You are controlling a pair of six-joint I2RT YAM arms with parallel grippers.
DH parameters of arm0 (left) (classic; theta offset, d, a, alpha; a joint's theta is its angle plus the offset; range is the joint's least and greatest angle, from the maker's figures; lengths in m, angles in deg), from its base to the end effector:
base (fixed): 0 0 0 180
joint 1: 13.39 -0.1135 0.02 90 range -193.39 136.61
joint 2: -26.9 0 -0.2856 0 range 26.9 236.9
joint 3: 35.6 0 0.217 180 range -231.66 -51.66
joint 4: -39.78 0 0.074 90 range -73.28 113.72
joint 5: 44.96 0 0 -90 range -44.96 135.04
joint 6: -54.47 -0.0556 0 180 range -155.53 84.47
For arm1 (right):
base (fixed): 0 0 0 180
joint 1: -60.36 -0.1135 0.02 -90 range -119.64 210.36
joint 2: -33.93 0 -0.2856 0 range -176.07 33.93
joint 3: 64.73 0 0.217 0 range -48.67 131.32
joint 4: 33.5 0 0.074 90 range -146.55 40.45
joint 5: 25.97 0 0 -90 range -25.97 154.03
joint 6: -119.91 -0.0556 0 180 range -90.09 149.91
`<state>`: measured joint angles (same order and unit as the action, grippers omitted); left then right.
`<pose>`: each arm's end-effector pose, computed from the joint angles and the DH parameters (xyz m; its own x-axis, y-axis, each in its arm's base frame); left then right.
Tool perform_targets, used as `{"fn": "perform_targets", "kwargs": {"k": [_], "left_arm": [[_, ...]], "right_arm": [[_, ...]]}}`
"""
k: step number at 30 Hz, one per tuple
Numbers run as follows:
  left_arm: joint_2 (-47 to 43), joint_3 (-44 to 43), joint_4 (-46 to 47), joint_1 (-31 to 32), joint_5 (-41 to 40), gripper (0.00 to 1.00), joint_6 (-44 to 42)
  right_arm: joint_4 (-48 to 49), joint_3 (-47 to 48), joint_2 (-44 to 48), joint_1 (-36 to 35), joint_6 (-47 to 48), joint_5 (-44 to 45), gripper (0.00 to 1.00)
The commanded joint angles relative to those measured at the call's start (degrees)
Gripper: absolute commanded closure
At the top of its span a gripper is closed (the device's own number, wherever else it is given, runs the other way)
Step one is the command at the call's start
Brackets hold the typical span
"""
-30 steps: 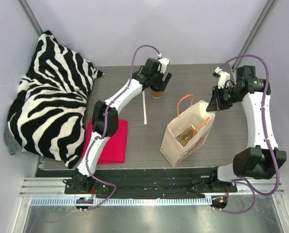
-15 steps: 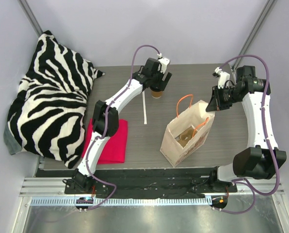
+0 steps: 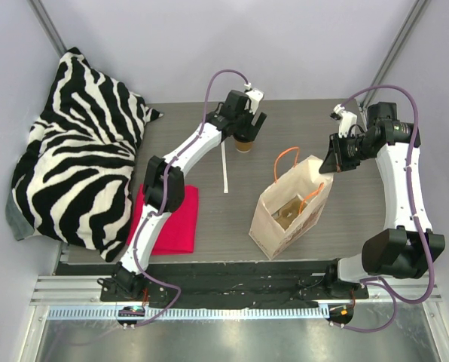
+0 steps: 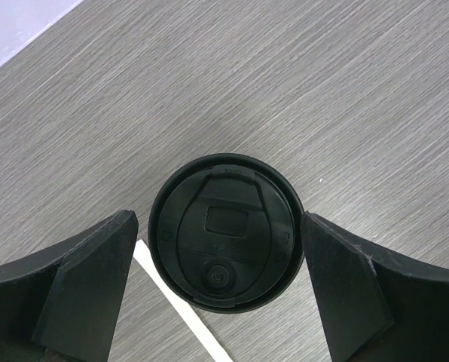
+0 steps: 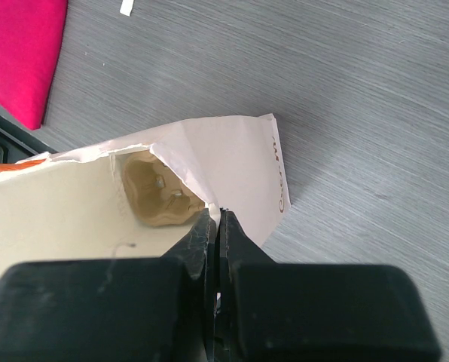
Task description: Pack the takeout coffee
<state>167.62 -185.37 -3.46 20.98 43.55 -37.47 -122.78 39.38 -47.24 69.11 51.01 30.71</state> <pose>0.4652 -0.3164 0.2556 -0.4451 0.3454 -0.8262 0.5620 0.8261 0.0426 0.2264 -0.0039 0.3700 -0.8119 -0.1794 -0.5555 -0.4106 0.8520 0.3249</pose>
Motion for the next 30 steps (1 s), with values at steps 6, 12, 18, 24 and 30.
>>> {"fn": "perform_targets", "kwargs": {"k": [6, 12, 18, 24, 30], "left_arm": [[-0.19, -2.26, 1.34, 0.08, 0.35, 0.06, -0.26], [0.25, -0.94, 1.6, 0.08, 0.79, 0.07, 0.79], [0.6, -0.59, 0.55, 0.08, 1.06, 0.1, 0.88], [0.16, 0.73, -0.07, 0.08, 1.32, 0.16, 1.05], [-0.36, 0.56, -1.12, 0.08, 1.32, 0.21, 0.53]], "right_arm": [[0.9, 0.19, -0.4, 0.21, 0.34, -0.87, 0.99], [0.9, 0.19, -0.84, 0.21, 0.34, -1.04, 0.99], [0.81, 0.89, -1.19, 0.21, 0.34, -1.04, 0.99], [0.9, 0.81, -1.45, 0.21, 0.43, -1.31, 0.99], [0.9, 1.07, -1.54, 0.12, 0.43, -1.4, 0.99]]}}
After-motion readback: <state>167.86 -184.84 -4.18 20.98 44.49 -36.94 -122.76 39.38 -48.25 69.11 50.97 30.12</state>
